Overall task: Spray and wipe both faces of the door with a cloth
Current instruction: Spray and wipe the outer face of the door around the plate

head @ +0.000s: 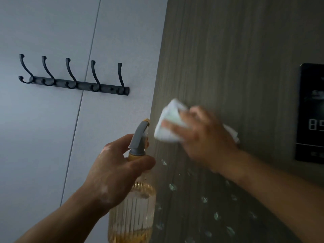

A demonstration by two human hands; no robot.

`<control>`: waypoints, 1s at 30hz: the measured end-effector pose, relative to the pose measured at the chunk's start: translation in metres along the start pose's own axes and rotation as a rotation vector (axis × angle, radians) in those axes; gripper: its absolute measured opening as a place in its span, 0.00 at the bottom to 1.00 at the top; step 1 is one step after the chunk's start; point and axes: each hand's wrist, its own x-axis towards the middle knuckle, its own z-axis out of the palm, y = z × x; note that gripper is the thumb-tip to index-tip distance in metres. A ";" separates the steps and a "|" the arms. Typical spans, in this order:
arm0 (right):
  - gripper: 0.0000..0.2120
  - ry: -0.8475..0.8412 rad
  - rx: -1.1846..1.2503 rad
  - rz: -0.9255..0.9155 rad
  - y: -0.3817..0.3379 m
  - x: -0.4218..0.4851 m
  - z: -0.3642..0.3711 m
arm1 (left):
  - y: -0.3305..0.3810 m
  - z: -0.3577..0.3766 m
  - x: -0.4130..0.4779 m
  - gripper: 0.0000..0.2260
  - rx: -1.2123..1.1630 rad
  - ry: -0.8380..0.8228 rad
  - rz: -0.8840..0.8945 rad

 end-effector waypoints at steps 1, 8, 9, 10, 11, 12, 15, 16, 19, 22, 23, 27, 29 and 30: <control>0.29 -0.053 -0.004 -0.093 -0.012 -0.021 -0.001 | 0.000 -0.002 -0.003 0.12 0.006 0.003 0.002; 0.27 -0.013 -0.023 0.021 0.019 0.015 -0.011 | -0.001 -0.001 -0.022 0.14 0.026 -0.044 -0.034; 0.27 -0.003 -0.025 0.090 0.025 0.028 -0.012 | -0.002 0.001 -0.023 0.15 0.033 -0.051 -0.042; 0.26 0.001 -0.016 0.144 0.028 0.038 -0.013 | -0.004 0.002 -0.025 0.15 0.036 -0.057 -0.049; 0.26 0.011 -0.009 0.176 0.028 0.043 -0.012 | -0.005 0.004 -0.028 0.15 0.033 -0.065 -0.058; 0.26 0.026 -0.008 0.187 0.027 0.046 -0.011 | -0.008 0.004 -0.030 0.16 0.033 -0.075 -0.069; 0.26 0.034 -0.022 0.191 0.025 0.046 -0.008 | -0.014 0.008 -0.038 0.16 0.054 -0.118 -0.113; 0.26 0.028 -0.028 0.195 0.024 0.046 -0.007 | -0.017 0.009 -0.041 0.17 0.061 -0.128 -0.127; 0.27 0.020 -0.060 0.221 0.020 0.045 -0.008 | -0.023 0.013 -0.046 0.15 0.086 -0.149 -0.165; 0.27 0.012 -0.044 0.221 0.005 0.037 -0.007 | -0.029 0.014 -0.050 0.11 0.104 -0.155 -0.177; 0.28 -0.002 -0.032 0.199 -0.005 0.030 -0.005 | -0.030 0.014 -0.051 0.11 0.113 -0.155 -0.175; 0.34 -0.081 0.004 0.011 -0.055 -0.022 0.008 | -0.034 0.011 -0.057 0.12 0.107 -0.150 -0.179; 0.37 -0.122 0.035 -0.039 -0.066 -0.040 0.010 | -0.036 0.009 -0.059 0.14 0.102 -0.145 -0.175; 0.37 -0.133 0.045 -0.040 -0.064 -0.040 0.010 | -0.037 0.008 -0.059 0.14 0.101 -0.144 -0.172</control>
